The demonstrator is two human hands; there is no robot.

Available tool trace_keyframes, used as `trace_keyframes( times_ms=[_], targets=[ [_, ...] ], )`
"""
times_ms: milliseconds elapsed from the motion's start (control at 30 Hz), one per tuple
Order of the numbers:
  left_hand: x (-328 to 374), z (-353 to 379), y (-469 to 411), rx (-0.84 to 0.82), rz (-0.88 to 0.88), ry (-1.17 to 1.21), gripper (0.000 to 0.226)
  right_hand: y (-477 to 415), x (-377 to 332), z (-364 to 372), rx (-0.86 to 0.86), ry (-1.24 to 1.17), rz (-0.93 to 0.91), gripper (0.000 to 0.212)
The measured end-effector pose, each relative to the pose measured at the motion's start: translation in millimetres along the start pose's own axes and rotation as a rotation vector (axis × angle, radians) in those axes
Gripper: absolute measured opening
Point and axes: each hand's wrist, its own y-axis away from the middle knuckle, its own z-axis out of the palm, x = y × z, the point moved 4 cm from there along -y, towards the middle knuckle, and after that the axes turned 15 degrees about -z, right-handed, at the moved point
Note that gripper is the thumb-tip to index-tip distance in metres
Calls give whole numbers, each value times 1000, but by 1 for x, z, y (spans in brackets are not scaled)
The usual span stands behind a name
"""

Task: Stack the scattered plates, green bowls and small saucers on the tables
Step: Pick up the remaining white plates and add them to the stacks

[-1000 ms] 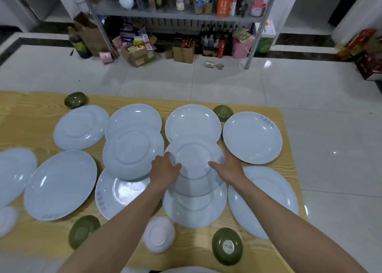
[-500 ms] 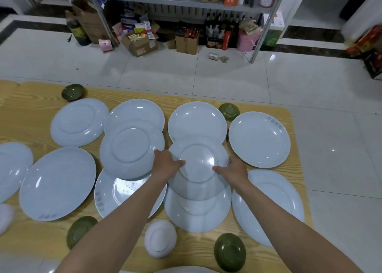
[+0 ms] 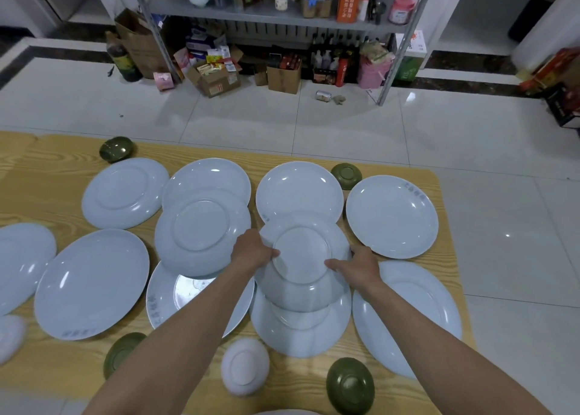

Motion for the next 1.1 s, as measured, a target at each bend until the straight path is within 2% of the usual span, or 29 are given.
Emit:
trace_keyframes(
  times_ms=[67, 200, 367, 400, 467, 500, 533, 567, 600, 667, 733, 767, 933, 1100],
  targets=[
    [-1, -1, 3, 0, 12, 24, 69, 2, -3, -4, 19, -17, -17, 37],
    [6, -11, 13, 5, 52, 108, 63, 2, -14, -22, 112, -35, -39, 27],
    [27, -31, 36, 73, 132, 208, 55, 3, -29, -41, 224, -166, -42, 35],
    [31, -35, 42, 71, 158, 257, 45, 5, -34, -44, 244, -166, -50, 44],
    [38, -40, 53, 45, 191, 375, 30, 7, -43, -51, 276, -161, -69, 83],
    [41, -43, 58, 37, 204, 412, 30, 9, -47, -55, 282, -159, -90, 94],
    [45, -46, 62, 49, 217, 424, 38, 12, -54, -59, 286, -156, -126, 96],
    [48, -48, 65, 67, 237, 430, 52, 15, -60, -63, 290, -157, -166, 90],
    [53, -50, 69, 85, 261, 450, 57, 17, -66, -67, 289, -162, -213, 78],
    [59, -57, 82, 94, 300, 564, 36, 23, -77, -76, 289, -177, -279, 56],
    [65, -62, 94, 68, 322, 708, 11, 29, -87, -85, 287, -181, -335, 48],
    [68, -64, 99, 32, 323, 787, 7, 32, -92, -89, 289, -172, -379, 45],
    [76, -67, 113, -170, 298, 1055, 18, 47, -103, -101, 374, -156, -557, 44],
    [72, -65, 118, -294, 229, 1116, 15, 61, -101, -105, 429, -146, -634, 44]
  ],
)
